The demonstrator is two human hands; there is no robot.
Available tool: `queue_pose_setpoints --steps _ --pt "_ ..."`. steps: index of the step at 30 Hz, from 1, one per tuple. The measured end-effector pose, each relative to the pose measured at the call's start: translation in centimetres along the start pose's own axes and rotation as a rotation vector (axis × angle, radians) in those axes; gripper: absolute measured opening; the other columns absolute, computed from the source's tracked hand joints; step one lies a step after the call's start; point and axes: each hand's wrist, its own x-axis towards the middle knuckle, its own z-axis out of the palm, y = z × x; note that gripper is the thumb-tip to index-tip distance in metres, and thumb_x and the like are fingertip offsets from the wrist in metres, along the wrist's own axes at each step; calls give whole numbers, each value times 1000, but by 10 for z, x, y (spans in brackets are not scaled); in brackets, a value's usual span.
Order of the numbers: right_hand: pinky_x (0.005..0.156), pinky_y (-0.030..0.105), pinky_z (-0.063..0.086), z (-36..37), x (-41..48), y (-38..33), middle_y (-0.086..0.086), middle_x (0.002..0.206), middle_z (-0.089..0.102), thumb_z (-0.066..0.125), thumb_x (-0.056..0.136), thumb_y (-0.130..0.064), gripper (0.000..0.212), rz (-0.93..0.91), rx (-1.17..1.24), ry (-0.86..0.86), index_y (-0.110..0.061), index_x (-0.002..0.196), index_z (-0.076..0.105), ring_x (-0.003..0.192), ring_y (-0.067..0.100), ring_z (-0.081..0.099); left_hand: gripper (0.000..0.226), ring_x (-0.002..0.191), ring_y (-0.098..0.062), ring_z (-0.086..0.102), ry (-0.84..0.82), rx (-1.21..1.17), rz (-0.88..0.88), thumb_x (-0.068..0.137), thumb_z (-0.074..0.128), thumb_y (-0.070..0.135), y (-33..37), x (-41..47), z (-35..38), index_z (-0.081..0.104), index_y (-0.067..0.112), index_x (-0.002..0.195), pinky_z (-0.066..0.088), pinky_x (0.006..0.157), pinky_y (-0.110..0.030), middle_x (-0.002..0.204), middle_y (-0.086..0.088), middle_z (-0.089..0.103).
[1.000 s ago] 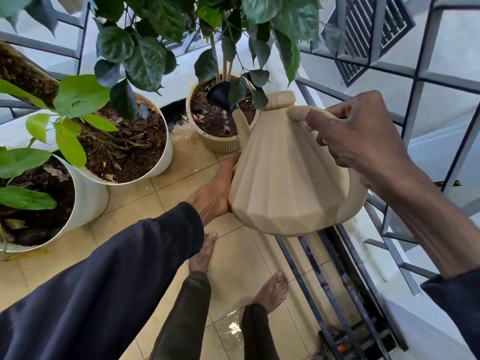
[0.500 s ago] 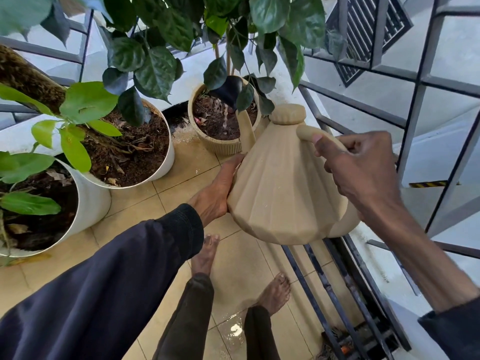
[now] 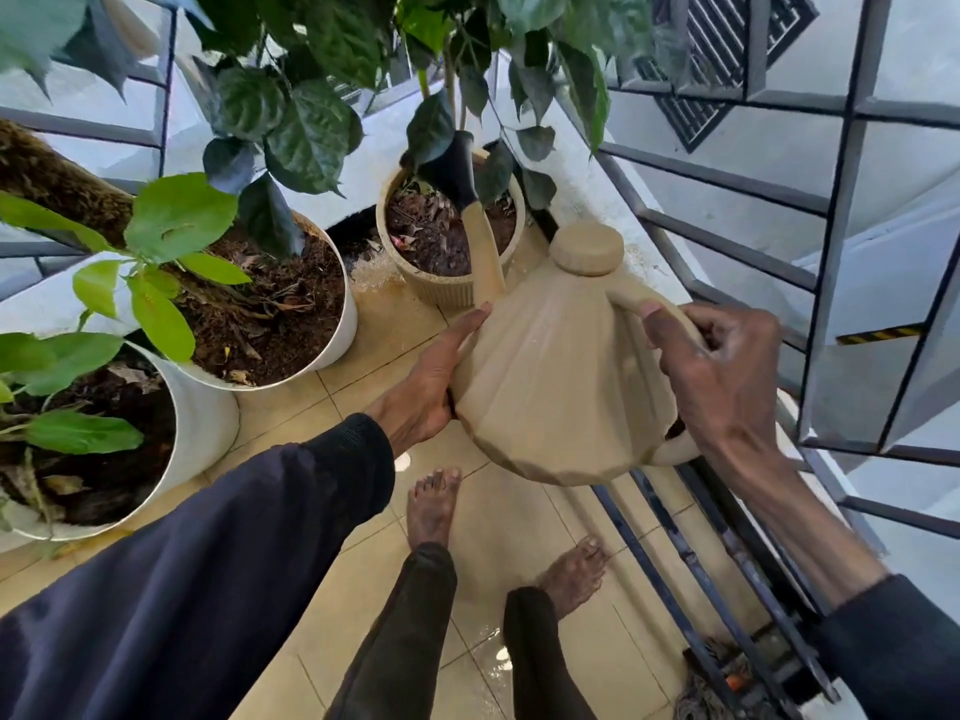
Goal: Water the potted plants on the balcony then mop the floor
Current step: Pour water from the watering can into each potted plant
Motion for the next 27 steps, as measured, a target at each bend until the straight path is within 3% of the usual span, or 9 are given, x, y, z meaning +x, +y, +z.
queue_pose_setpoints --steps 3,5,8,11,14,16,22,27 --pt "48 38 30 5 -7 9 26 54 55 67 93 -43 60 4 34 26 11 65 65 48 35 41 59 100 -20 76 0 -2 19 82 74 59 0 1 -3 70 22 127 61 78 -32 116 -5 78" --pt "46 22 24 7 -10 16 -2 47 52 68 96 -35 52 14 85 40 4 61 64 45 9 35 58 110 -23 73 9 -1 47 84 73 57 1 2 -4 69 20 129 58 87 -34 120 -6 76" --pt "47 10 23 8 -14 23 -16 49 50 70 98 -34 48 -33 95 48 -5 60 62 44 3 38 56 110 -24 72 13 13 78 86 72 56 2 0 -3 70 20 128 57 91 -36 118 -6 77" --pt "48 10 24 8 -15 28 -15 52 48 67 97 -41 53 -47 110 63 -5 59 60 46 2 37 53 105 -22 74 5 21 112 86 72 56 1 0 -1 71 19 125 58 90 -35 115 -6 78" --pt "48 6 26 6 -14 33 -20 52 50 70 100 -31 45 -95 112 65 -31 59 51 45 0 40 52 99 -21 75 23 15 152 85 73 55 -1 0 4 71 20 123 59 81 -33 112 -5 79" --pt "48 6 25 4 -12 36 -20 51 49 71 101 -26 48 -115 111 48 -36 60 47 44 0 39 51 98 -20 76 21 16 181 85 73 56 -4 0 6 72 22 123 60 76 -31 113 -4 78" --pt "48 9 25 -1 -10 39 -11 52 47 68 100 -37 47 -128 143 27 -27 58 48 44 3 37 52 110 -27 72 53 16 255 85 72 58 -7 -1 9 72 24 124 59 92 -40 117 -6 77" --pt "48 15 26 -4 -14 36 -3 54 42 66 99 -40 46 -123 166 8 -24 59 50 46 5 34 56 112 -22 71 58 15 319 85 72 57 -8 -8 9 68 26 131 55 101 -41 120 -2 76"
